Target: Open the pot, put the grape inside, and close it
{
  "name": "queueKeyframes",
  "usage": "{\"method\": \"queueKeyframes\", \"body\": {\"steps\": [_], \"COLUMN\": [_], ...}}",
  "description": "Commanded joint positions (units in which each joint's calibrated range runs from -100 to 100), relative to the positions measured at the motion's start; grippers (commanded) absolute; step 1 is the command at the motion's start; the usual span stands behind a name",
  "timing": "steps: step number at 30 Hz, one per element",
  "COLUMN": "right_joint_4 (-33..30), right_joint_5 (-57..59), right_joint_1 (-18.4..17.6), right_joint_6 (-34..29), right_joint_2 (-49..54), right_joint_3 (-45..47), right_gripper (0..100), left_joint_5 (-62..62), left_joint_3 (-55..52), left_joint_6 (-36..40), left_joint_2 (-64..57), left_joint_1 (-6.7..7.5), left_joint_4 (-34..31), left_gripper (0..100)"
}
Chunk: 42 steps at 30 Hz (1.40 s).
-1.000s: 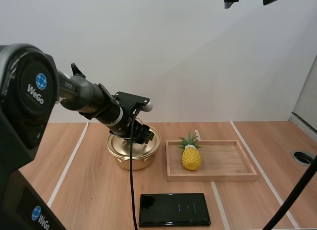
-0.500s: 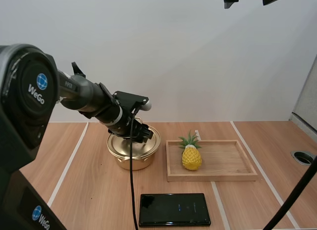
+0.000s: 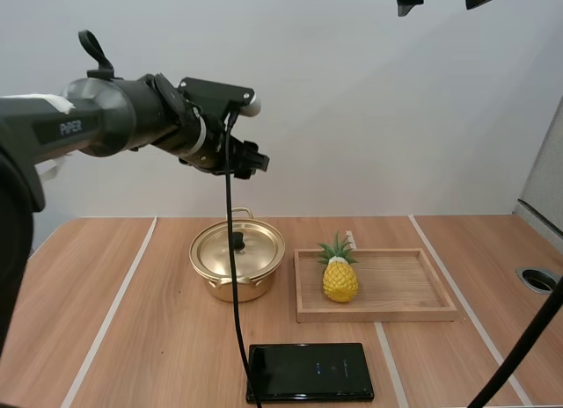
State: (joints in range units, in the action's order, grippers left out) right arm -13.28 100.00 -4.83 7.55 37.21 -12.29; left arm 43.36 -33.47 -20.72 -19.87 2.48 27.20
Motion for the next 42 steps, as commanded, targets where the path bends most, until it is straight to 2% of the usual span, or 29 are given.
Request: {"method": "queueKeyframes", "body": {"steps": [1, 8, 9, 10, 11, 12, 13, 14, 15, 19, 24, 27, 32, 39, 42], "right_joint_4": [-0.3, 0.8, 1.4, 2.1, 2.7, 3.0, 3.0, 3.0, 3.0, 3.0, 3.9, 4.7, 5.9, 6.3, 6.3], "right_joint_5": [0.0, 0.0, 0.0, 0.0, 0.0, 0.0, 0.0, 0.0, 0.0, 0.0, -1.5, -5.6, -16.4, -29.7, -34.6], "right_joint_1": [0.3, 0.3, 0.3, 0.3, 0.3, 0.3, 0.3, 0.3, 0.3, 0.3, 0.3, 0.3, 0.3, 0.3, 0.3], "right_joint_6": [0.7, 6.8, 7.6, 8.0, 8.2, 7.6, 5.8, 4.1, 3.7, 3.7, 3.8, 3.8, 4.1, 4.7, 4.7], "right_joint_2": [0.8, 0.8, 0.8, 0.8, 0.8, 0.8, 0.8, 0.8, 0.8, 0.8, 1.1, 2.5, 8.1, 18.8, 22.9], "right_joint_3": [-0.9, -0.9, -0.9, -0.9, -0.9, -0.9, -0.9, -0.9, -0.9, -0.9, -0.9, -0.9, 3.2, 19.1, 24.8], "right_gripper": [100, 100, 95, 78, 52, 22, 0, 0, 0, 0, 0, 0, 0, 0, 0], "left_joint_5": [-0.2, -0.2, -0.2, -0.2, -0.2, -0.2, -0.2, -0.2, -0.2, -0.2, -0.9, -6.7, -11.8, -12.8, -14.4], "left_joint_3": [2.5, 6.7, 7.4, 7.9, 8.4, 9.1, 9.5, 9.8, 10.2, 11.4, 14.0, 14.2, 14.2, 14.2, 13.5], "left_joint_6": [1.3, 1.3, 1.3, 1.3, 1.3, 1.3, 1.3, 1.3, 2.0, 7.9, 29.4, 35.8, 41.0, 41.9, 41.9], "left_joint_2": [-3.5, -12.0, -13.1, -14.0, -15.1, -16.0, -16.8, -17.7, -18.6, -22.3, -26.4, -29.7, -34.5, -40.2, -42.3], "left_joint_1": [0.06, 0.06, 0.06, 0.06, 0.06, 0.06, 0.06, 0.06, 0.06, 0.06, 0.06, 0.06, 0.06, -0.01, -0.96], "left_joint_4": [-1.7, -7.5, -8.7, -9.5, -10.3, -11.1, -11.7, -12.1, -12.6, -16.6, -27.6, -33.4, -38.7, -40.1, -41.5], "left_gripper": [100, 100, 100, 100, 92, 72, 48, 20, 0, 1, 1, 1, 1, 0, 0]}}
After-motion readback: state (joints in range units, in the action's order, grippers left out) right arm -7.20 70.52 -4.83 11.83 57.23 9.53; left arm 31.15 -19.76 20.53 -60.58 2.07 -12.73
